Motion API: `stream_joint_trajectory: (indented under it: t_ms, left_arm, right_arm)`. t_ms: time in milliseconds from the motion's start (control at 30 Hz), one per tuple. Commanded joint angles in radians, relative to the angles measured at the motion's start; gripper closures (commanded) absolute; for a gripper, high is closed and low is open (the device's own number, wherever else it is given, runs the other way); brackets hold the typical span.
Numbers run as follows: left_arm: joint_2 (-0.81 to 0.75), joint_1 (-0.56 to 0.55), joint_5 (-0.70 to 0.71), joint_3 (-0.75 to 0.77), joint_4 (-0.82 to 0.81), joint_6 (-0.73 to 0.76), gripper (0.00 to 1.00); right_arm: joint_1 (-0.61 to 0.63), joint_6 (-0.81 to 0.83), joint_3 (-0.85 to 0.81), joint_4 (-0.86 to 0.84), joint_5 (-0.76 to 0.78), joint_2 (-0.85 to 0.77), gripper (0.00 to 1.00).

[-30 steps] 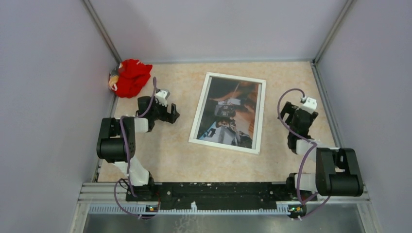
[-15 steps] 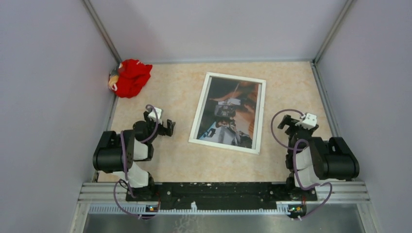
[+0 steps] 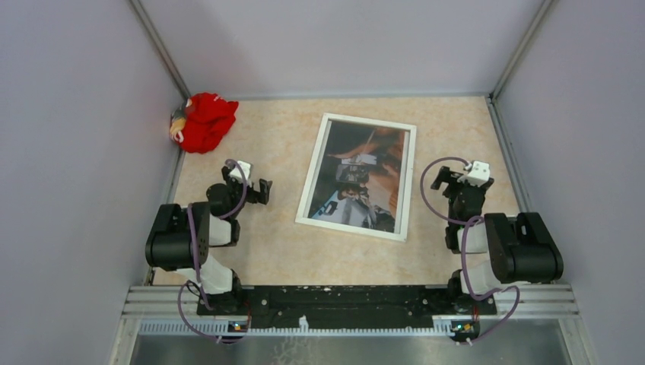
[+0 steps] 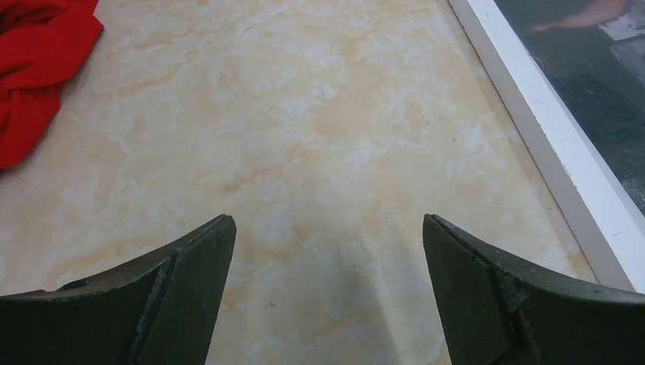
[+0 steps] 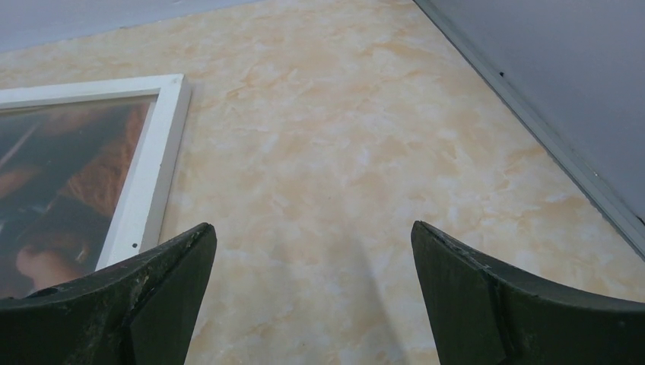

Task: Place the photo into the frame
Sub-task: Reset both arms

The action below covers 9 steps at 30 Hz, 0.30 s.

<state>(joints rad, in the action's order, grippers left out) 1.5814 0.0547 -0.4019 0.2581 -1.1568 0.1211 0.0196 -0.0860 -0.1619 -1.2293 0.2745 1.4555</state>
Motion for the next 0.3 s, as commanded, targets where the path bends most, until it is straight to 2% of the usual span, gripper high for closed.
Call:
stream_joint_trajectory:
  t_ms: [0,267]
  left_arm:
    - [-0.012,-0.003,-0.005,0.003,-0.043,-0.005,0.01]
    - [-0.013,-0.003,-0.005,0.004,-0.04,-0.005,0.01]
  right_arm:
    - [0.006,0.014,-0.001,-0.024,-0.017,-0.004,0.01]
    - [0.005,0.014,-0.001,-0.022,-0.017,-0.004,0.01]
